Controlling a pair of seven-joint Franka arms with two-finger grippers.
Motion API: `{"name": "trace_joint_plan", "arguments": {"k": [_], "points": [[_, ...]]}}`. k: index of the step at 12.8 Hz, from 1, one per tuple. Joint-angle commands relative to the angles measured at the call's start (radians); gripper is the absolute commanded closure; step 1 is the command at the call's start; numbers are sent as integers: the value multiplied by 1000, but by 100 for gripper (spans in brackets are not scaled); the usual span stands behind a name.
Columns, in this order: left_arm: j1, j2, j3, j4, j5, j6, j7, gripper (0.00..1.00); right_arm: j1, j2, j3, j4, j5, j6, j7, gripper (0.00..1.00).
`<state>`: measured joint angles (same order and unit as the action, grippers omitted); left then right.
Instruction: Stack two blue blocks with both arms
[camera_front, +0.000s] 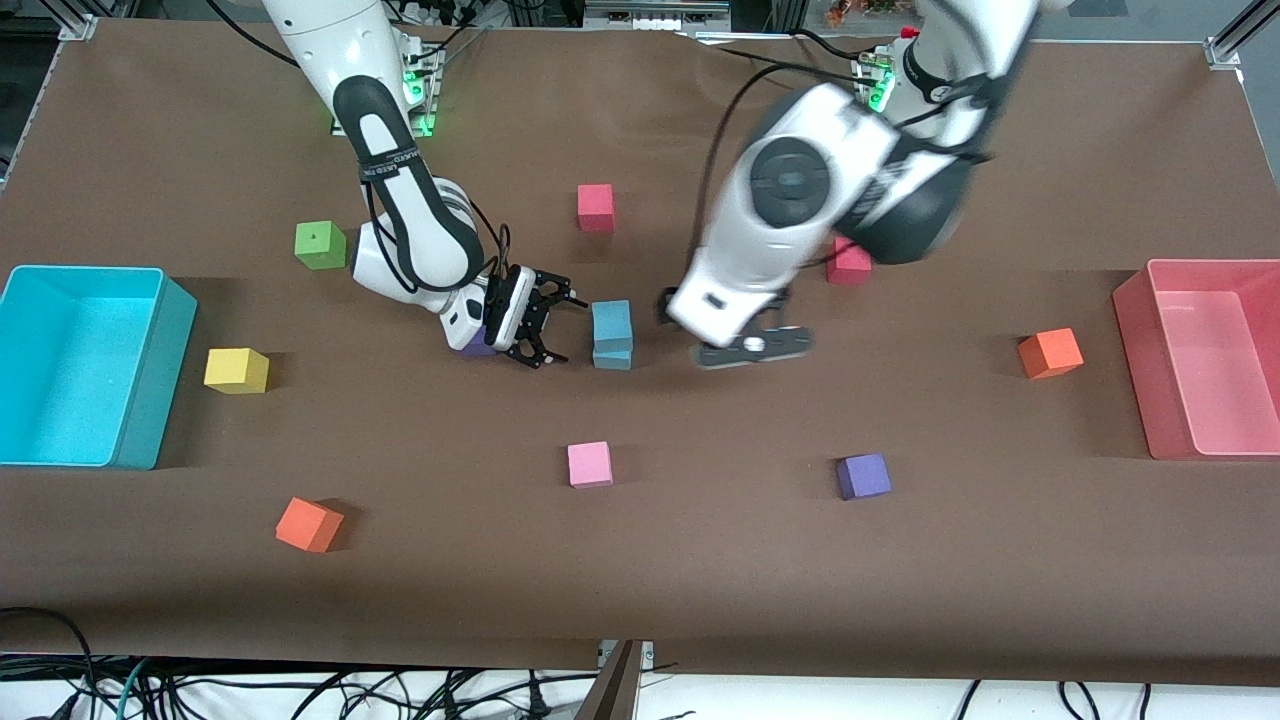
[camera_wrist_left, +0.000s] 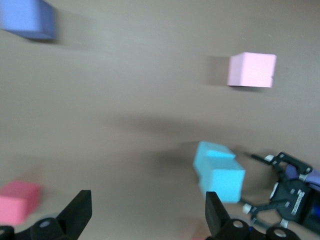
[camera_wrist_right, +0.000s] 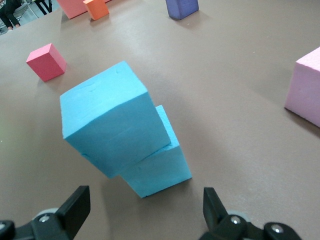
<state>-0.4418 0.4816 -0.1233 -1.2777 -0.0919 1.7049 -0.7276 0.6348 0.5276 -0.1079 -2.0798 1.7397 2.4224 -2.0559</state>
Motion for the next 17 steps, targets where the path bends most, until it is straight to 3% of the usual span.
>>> {"name": "trace_joint_plan", "arguments": {"k": [1, 4, 7, 9, 12, 14, 17], "points": [[154, -190, -16, -135, -39, -124, 216, 0, -9, -29, 2, -11, -9, -6, 39, 0], [283, -306, -3, -196, -23, -241, 384, 0, -7, -69, -12, -3, -155, -8, 219, 0], [327, -461, 71, -349, 52, -234, 537, 0, -9, -103, -80, 33, -390, -84, 444, 0], [376, -524, 85, -409, 87, -228, 603, 0, -9, -110, -160, 93, -556, -216, 566, 0], [380, -537, 194, -457, 96, -154, 747, 0, -9, -109, -292, 255, -809, -487, 773, 0], [393, -538, 205, -500, 96, -111, 760, 0, -9, -107, -354, 369, -975, -656, 915, 0], [396, -554, 203, -548, 93, -60, 758, 0, -7, -109, -429, 473, -1147, -814, 1128, 1]]}}
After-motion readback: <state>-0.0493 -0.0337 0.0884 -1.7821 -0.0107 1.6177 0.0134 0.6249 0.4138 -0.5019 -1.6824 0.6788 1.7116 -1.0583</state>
